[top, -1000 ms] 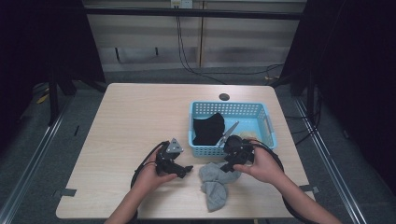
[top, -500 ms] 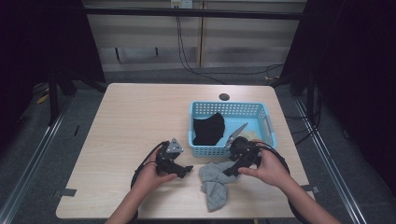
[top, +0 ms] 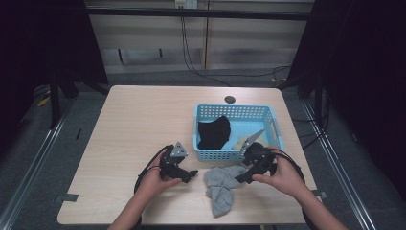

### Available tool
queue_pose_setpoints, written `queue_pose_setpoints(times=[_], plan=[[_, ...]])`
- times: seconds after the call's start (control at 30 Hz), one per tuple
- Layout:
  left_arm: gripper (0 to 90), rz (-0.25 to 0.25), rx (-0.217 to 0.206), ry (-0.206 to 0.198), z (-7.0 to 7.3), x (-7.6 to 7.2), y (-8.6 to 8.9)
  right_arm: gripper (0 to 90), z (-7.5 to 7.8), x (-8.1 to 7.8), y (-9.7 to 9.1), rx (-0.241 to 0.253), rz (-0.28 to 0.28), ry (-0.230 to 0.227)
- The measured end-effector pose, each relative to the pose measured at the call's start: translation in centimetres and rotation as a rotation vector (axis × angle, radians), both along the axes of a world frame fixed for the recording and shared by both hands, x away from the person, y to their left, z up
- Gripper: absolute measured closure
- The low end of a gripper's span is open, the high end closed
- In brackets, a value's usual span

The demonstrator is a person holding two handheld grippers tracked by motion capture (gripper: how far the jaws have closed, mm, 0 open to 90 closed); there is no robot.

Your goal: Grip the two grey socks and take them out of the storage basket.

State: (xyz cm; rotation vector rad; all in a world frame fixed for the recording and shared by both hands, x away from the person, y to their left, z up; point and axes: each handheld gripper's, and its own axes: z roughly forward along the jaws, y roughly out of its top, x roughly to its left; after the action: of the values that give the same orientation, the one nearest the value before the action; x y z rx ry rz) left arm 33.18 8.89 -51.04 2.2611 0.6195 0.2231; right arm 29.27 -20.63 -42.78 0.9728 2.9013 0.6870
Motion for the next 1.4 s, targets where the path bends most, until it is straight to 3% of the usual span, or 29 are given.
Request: queue_pose_setpoints(times=[0.77, 1.27, 1.4], plan=[[11.1, -0.001, 0.001, -0.001, 0.0, 0.0, 0.0, 25.9, -2.0, -1.5, -3.4, 0.043, -0.042, -0.010], [11.1, 0.006, -0.002, -0.002, 0.0, 0.0, 0.0, 25.3, -4.0, -2.4, -5.4, 0.066, -0.053, -0.062], [11.1, 0.007, -0.003, -0.002, 0.0, 0.0, 0.0, 24.4, -4.6, -2.5, -6.0, 0.066, -0.046, -0.097]])
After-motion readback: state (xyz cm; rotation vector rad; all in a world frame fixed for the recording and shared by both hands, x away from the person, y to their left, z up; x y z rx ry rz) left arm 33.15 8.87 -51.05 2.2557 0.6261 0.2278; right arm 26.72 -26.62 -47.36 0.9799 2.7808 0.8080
